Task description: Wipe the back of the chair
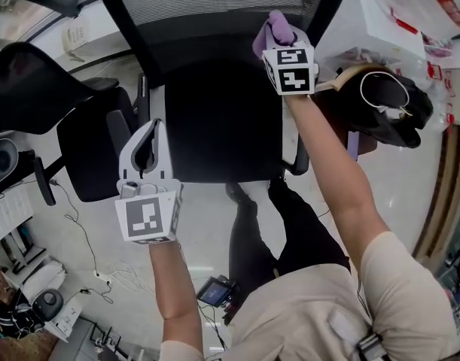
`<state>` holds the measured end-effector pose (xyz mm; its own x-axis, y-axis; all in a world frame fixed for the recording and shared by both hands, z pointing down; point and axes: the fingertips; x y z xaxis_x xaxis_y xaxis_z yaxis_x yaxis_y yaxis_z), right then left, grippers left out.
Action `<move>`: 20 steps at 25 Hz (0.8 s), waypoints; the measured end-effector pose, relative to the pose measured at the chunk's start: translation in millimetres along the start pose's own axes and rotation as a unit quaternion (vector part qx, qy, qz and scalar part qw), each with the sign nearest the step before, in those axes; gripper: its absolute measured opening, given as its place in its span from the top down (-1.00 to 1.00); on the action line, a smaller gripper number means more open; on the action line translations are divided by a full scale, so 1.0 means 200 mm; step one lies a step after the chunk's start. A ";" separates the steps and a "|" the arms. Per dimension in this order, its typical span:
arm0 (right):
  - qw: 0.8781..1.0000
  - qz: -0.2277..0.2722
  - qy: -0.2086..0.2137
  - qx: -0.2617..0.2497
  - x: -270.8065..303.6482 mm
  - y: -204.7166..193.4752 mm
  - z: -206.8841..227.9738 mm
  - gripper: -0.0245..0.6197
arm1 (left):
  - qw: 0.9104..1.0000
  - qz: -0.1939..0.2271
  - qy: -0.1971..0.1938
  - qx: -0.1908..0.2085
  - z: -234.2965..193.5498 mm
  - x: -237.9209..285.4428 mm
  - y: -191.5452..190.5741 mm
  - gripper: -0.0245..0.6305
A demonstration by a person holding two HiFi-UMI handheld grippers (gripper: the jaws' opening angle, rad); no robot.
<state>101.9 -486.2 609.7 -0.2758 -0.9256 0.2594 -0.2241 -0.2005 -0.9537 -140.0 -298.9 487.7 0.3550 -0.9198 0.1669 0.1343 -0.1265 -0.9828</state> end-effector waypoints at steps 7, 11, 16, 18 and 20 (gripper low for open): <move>0.995 0.002 0.100 -0.016 0.35 0.13 -0.66 0.86 | 0.997 -0.019 0.068 -0.013 -0.28 -0.29 -0.10 0.91; 0.979 0.006 0.193 -0.062 0.53 0.21 -1.14 0.86 | 0.995 -0.021 0.098 -0.015 -0.40 -0.45 -0.13 0.91; 0.967 -0.016 0.236 -0.091 0.56 0.21 -1.31 0.86 | 0.995 0.006 0.099 -0.006 -0.47 -0.56 -0.14 0.91; 0.967 -0.017 0.237 -0.092 0.53 0.22 -1.30 0.86 | 0.995 0.006 0.102 -0.008 -0.48 -0.58 -0.12 0.91; 0.968 -0.012 0.234 -0.088 0.48 0.25 -1.28 0.86 | 0.995 0.008 0.102 -0.008 -0.48 -0.59 -0.09 0.91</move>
<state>-175.4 -501.9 625.7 -0.6531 -0.6653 0.3618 -0.3812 -0.1241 -0.9161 -273.7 -224.9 477.5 0.1622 -0.9777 0.1332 0.1151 -0.1153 -0.9866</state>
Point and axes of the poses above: the fingertips, and each gripper's own axes: x forward along the fingers, z to its right, y out of its top, and after that the axes turned 15 degrees about z, right-handed
